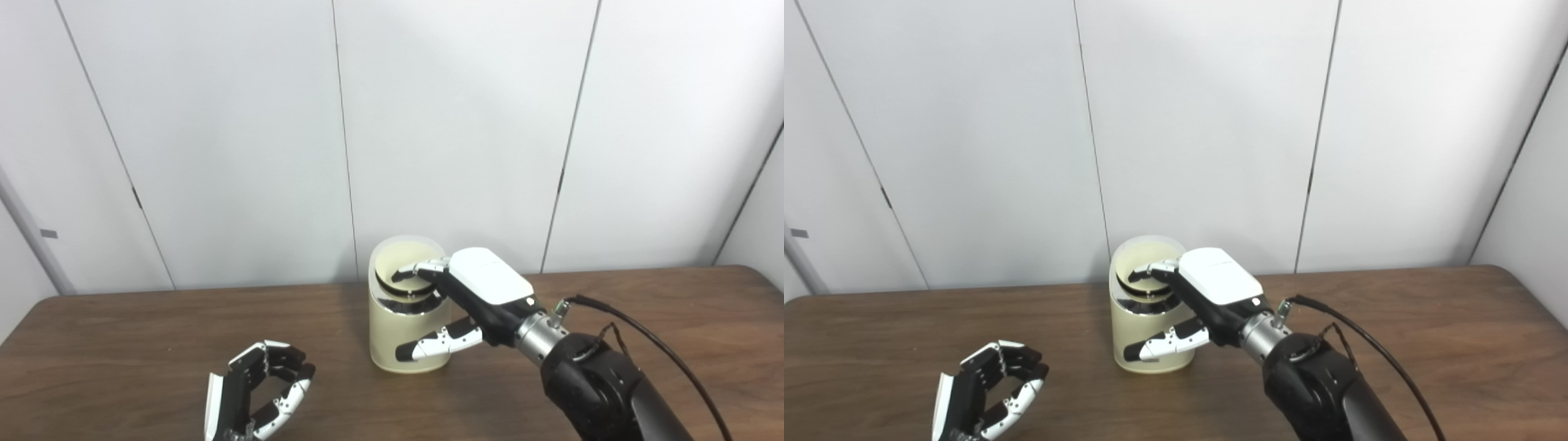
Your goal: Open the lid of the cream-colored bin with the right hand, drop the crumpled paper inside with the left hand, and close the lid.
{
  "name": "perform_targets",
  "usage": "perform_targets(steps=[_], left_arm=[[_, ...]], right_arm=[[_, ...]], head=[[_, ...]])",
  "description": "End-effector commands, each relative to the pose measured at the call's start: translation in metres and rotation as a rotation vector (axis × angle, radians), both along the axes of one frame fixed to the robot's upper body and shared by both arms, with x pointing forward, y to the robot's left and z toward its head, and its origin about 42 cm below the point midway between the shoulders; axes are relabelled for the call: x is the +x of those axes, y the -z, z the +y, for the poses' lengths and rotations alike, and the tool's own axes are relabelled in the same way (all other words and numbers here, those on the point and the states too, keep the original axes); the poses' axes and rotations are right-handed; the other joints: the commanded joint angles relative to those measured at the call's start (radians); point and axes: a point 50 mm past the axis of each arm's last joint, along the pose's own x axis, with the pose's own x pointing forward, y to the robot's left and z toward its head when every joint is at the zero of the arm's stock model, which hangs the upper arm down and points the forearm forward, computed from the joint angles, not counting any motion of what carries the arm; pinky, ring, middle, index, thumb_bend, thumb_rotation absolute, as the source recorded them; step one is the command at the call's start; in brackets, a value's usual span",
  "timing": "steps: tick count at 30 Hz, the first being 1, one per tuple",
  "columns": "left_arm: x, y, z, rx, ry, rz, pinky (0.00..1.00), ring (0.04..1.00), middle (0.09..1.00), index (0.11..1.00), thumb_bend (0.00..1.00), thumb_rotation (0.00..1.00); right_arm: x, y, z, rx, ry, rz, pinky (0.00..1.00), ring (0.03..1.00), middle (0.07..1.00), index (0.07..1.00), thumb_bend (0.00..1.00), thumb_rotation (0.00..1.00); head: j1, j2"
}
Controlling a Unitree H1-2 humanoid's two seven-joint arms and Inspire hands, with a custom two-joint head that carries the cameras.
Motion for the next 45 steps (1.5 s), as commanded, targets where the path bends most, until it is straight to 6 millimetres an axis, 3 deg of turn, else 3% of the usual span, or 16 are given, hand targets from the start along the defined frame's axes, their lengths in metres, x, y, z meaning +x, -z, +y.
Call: perform_targets(steps=[1, 34, 45], left_arm=[[-0.007, 0.007, -0.003, 0.008, 0.005, 0.022, 0.46, 0.530, 0.554, 0.490, 0.48, 0.07], [-0.018, -0.002, 0.004, 0.009, -0.005, 0.038, 0.46, 0.533, 0.557, 0.490, 0.48, 0.07], [-0.023, -0.007, 0.005, 0.016, -0.006, 0.032, 0.45, 0.528, 0.553, 0.490, 0.48, 0.07]], right_arm=[[-0.003, -0.019, 0.007, 0.012, -0.025, -0.058, 0.71, 0.793, 0.797, 0.780, 0.73, 0.72], [-0.010, -0.009, 0.010, -0.003, -0.007, -0.002, 0.69, 0.802, 0.804, 0.786, 0.73, 0.79], [-0.013, 0.001, 0.010, 0.008, 0.004, 0.035, 0.70, 0.796, 0.798, 0.785, 0.75, 0.75]], head=[[-0.001, 0.000], [-0.011, 0.040], [-0.006, 0.058]])
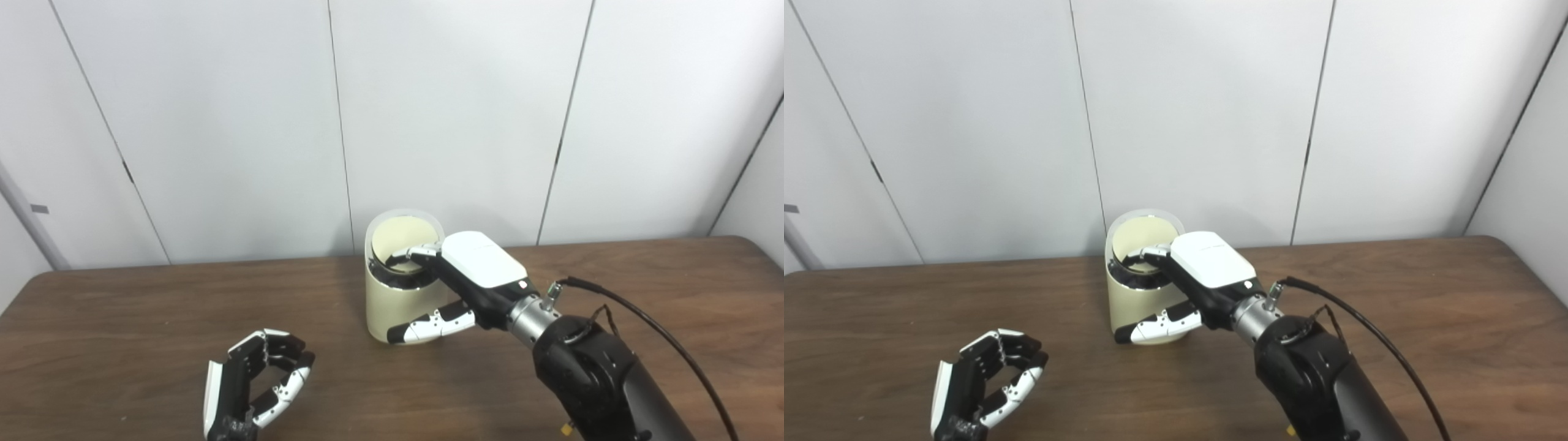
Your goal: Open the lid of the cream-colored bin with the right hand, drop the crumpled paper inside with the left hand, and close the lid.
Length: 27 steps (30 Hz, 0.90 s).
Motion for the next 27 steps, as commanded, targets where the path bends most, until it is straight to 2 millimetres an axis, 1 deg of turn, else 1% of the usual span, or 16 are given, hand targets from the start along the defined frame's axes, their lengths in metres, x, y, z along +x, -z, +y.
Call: perform_targets(steps=[1, 10, 22, 24, 27], left_arm=[[-0.001, -0.009, 0.001, 0.014, -0.001, -0.033, 0.45, 0.527, 0.552, 0.490, 0.48, 0.07], [-0.003, -0.011, 0.002, 0.013, -0.004, -0.030, 0.45, 0.520, 0.548, 0.490, 0.48, 0.07], [-0.005, -0.013, 0.004, 0.009, -0.002, -0.023, 0.45, 0.523, 0.549, 0.490, 0.48, 0.07], [-0.006, -0.014, 0.004, 0.017, -0.004, -0.021, 0.45, 0.524, 0.550, 0.490, 0.48, 0.07], [-0.008, -0.016, 0.005, 0.018, -0.004, -0.018, 0.45, 0.527, 0.552, 0.490, 0.48, 0.07]], right_arm=[[-0.003, -0.005, 0.002, 0.010, -0.006, -0.003, 0.70, 0.796, 0.798, 0.785, 0.75, 0.76], [-0.004, 0.004, 0.003, 0.017, -0.006, 0.031, 0.69, 0.783, 0.791, 0.779, 0.75, 0.75], [-0.007, 0.009, 0.006, 0.035, 0.002, 0.056, 0.70, 0.790, 0.800, 0.788, 0.76, 0.76], [-0.008, 0.010, 0.006, 0.032, 0.005, 0.071, 0.72, 0.801, 0.810, 0.798, 0.76, 0.75], [-0.010, 0.014, 0.006, 0.026, 0.007, 0.077, 0.73, 0.800, 0.810, 0.795, 0.75, 0.77]], head=[[-0.001, 0.002], [0.002, 0.012], [0.007, 0.019], [0.009, 0.023], [0.008, 0.025]])
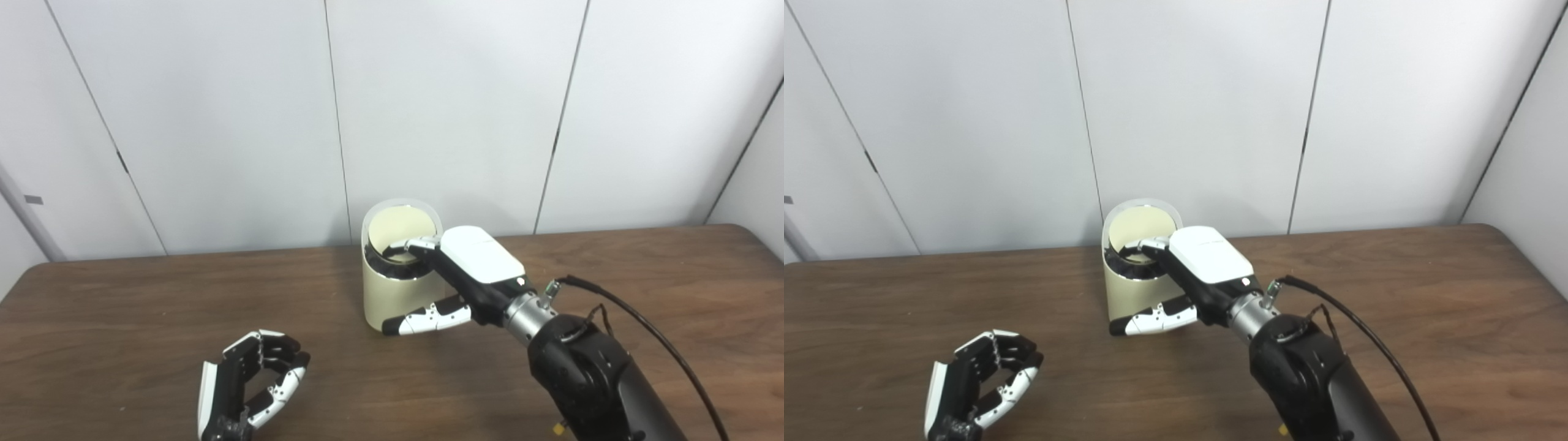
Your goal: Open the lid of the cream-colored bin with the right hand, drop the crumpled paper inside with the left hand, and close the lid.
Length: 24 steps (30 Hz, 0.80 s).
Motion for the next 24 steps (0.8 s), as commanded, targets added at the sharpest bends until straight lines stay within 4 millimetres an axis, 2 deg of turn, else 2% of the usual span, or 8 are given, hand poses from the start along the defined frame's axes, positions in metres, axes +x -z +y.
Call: perform_targets(steps=[1, 14, 20, 24], left_arm=[[0.003, -0.016, 0.000, 0.009, 0.006, -0.061, 0.45, 0.526, 0.553, 0.490, 0.48, 0.07], [-0.002, -0.021, -0.003, 0.010, 0.006, -0.061, 0.44, 0.522, 0.551, 0.489, 0.48, 0.07], [-0.002, -0.022, -0.005, 0.006, 0.004, -0.058, 0.45, 0.520, 0.547, 0.489, 0.48, 0.07], [-0.002, -0.022, -0.008, 0.000, 0.005, -0.058, 0.44, 0.520, 0.548, 0.489, 0.48, 0.07]], right_arm=[[-0.002, 0.008, 0.002, -0.013, -0.011, 0.052, 0.72, 0.795, 0.803, 0.788, 0.75, 0.77], [-0.002, 0.012, 0.002, -0.057, -0.006, 0.120, 0.72, 0.803, 0.808, 0.797, 0.76, 0.77], [0.000, 0.002, 0.003, -0.085, -0.006, 0.172, 0.69, 0.798, 0.805, 0.792, 0.77, 0.78], [0.002, -0.005, 0.005, -0.107, -0.003, 0.215, 0.71, 0.817, 0.817, 0.806, 0.77, 0.82]], head=[[-0.001, 0.003], [0.005, 0.022], [0.001, 0.026], [-0.001, 0.029]])
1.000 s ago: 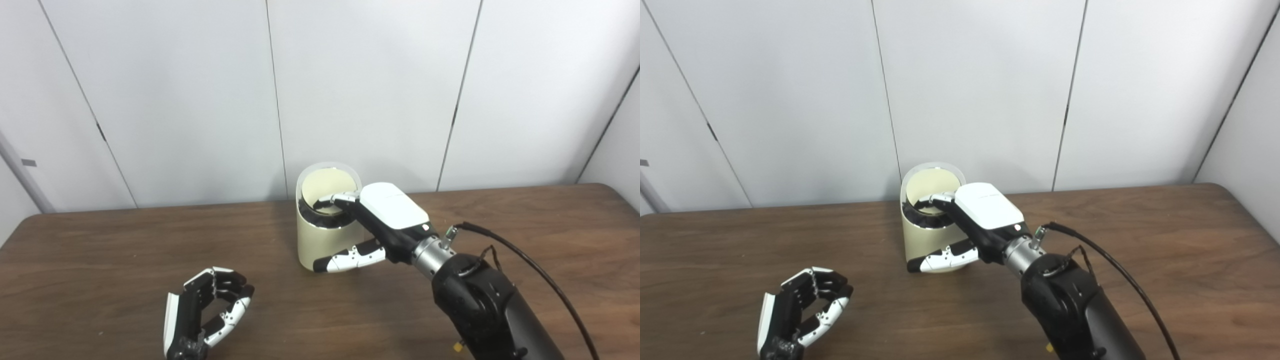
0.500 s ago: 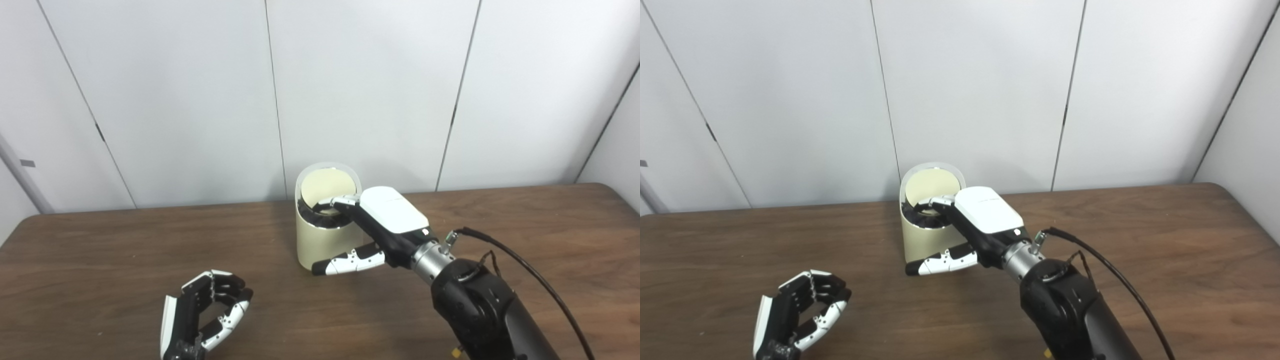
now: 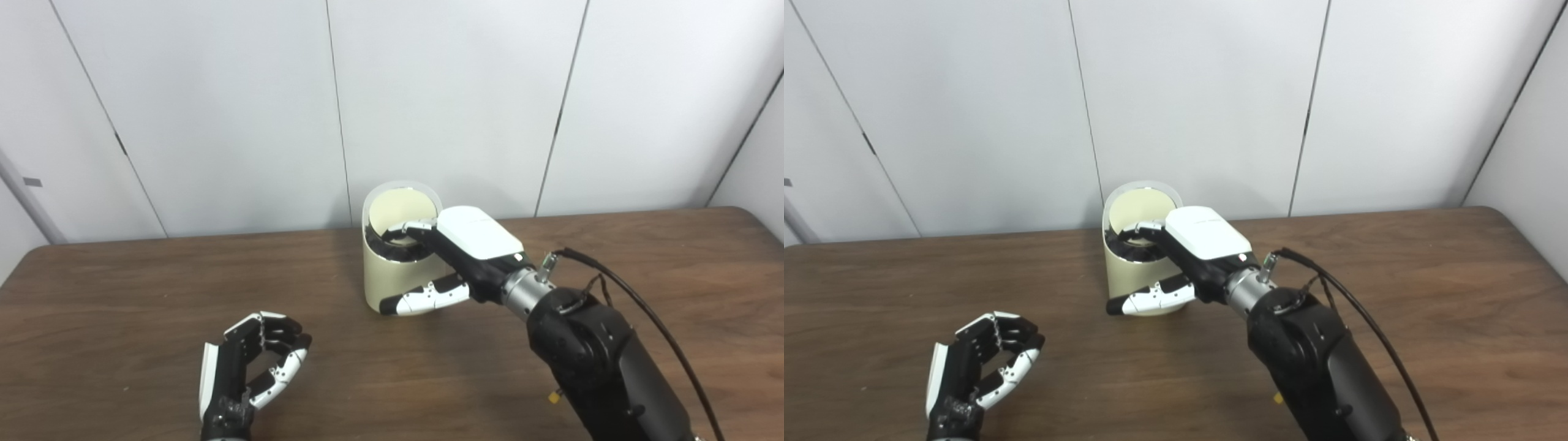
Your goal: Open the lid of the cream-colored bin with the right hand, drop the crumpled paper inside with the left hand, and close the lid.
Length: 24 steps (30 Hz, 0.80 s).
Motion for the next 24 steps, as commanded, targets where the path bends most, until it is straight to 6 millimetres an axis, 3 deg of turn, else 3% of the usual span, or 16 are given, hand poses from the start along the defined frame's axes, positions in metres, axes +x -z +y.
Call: perform_targets(steps=[1, 4, 9, 13, 21, 24], left_arm=[[0.002, -0.015, -0.003, 0.004, 0.001, -0.061, 0.44, 0.520, 0.548, 0.489, 0.48, 0.07], [0.003, -0.014, -0.005, 0.000, 0.003, -0.063, 0.44, 0.518, 0.547, 0.489, 0.48, 0.07], [0.004, -0.013, -0.006, -0.011, 0.002, -0.062, 0.45, 0.520, 0.548, 0.489, 0.48, 0.07], [0.005, -0.012, -0.005, -0.014, 0.005, -0.064, 0.45, 0.520, 0.547, 0.489, 0.48, 0.07], [0.005, -0.010, -0.005, -0.008, 0.003, -0.058, 0.45, 0.522, 0.548, 0.490, 0.48, 0.07], [0.006, -0.011, -0.005, -0.009, 0.005, -0.063, 0.45, 0.519, 0.547, 0.489, 0.48, 0.07]], right_arm=[[0.002, 0.008, 0.001, -0.066, -0.006, 0.151, 0.72, 0.824, 0.822, 0.812, 0.77, 0.84], [0.007, -0.001, 0.003, -0.087, 0.001, 0.186, 0.76, 0.823, 0.820, 0.809, 0.79, 0.87], [0.010, -0.008, 0.006, -0.084, 0.034, 0.205, 0.69, 0.776, 0.798, 0.791, 0.83, 0.87], [0.012, -0.009, 0.008, -0.084, 0.051, 0.216, 0.67, 0.756, 0.782, 0.776, 0.85, 0.84], [0.011, -0.009, 0.010, -0.123, 0.064, 0.234, 0.63, 0.724, 0.751, 0.775, 0.87, 0.86], [0.011, -0.009, 0.010, -0.120, 0.068, 0.238, 0.66, 0.742, 0.763, 0.781, 0.87, 0.86]], head=[[-0.001, 0.002], [0.001, -0.003], [0.001, -0.005], [-0.002, -0.006], [-0.004, -0.011], [-0.003, -0.012]])
